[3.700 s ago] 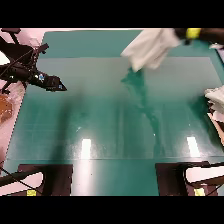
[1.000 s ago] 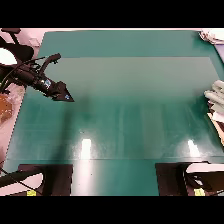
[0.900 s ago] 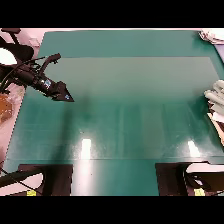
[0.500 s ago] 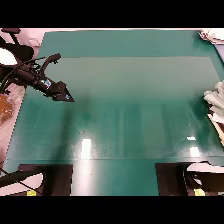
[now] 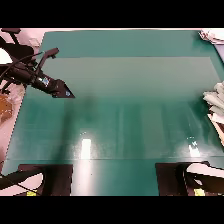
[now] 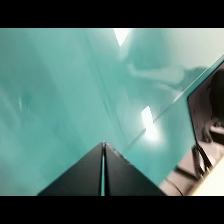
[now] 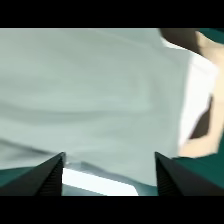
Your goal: Fold the shirts.
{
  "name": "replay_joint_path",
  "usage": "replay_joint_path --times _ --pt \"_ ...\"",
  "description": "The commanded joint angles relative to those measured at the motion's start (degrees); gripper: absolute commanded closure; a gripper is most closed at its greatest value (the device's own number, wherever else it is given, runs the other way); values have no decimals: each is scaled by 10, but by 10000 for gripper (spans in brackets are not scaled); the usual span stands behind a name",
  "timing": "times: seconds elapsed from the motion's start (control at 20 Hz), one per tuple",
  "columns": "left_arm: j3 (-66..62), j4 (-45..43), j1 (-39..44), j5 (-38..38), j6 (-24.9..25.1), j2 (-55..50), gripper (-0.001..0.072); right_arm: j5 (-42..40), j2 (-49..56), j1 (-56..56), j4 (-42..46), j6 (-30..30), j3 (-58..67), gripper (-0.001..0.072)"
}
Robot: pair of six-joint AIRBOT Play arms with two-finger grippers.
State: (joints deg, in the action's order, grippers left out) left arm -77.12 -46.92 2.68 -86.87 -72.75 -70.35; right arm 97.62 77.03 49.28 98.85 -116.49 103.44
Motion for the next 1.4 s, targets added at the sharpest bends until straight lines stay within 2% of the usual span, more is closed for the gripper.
replay_joint_path --times 0.0,0.1,0.15,0.2,0.3,0.4,0.65,0.9,1.35 --pt "-3 33 0 74 44 36 680 -46 -18 -108 -116 68 91 286" --pt "-5 55 0 97 71 61 680 -51 -18 -201 -185 141 132 558" --pt "-7 66 0 103 86 70 680 -51 -19 -247 -225 189 143 654" --pt "-10 68 0 104 94 76 680 -52 -19 -300 -263 233 147 691" --pt "-14 72 0 98 97 82 680 -55 -19 -407 -304 289 124 692" --pt "-14 88 0 84 97 83 680 -63 -18 -509 -309 311 82 692" --pt "-14 128 0 74 97 85 680 -149 -17 -677 -314 323 -29 693" --pt "-14 168 0 82 98 85 679 -160 -19 -704 -314 324 -58 691" --pt "-14 170 0 84 98 85 679 -169 -19 -704 -314 324 -58 691"
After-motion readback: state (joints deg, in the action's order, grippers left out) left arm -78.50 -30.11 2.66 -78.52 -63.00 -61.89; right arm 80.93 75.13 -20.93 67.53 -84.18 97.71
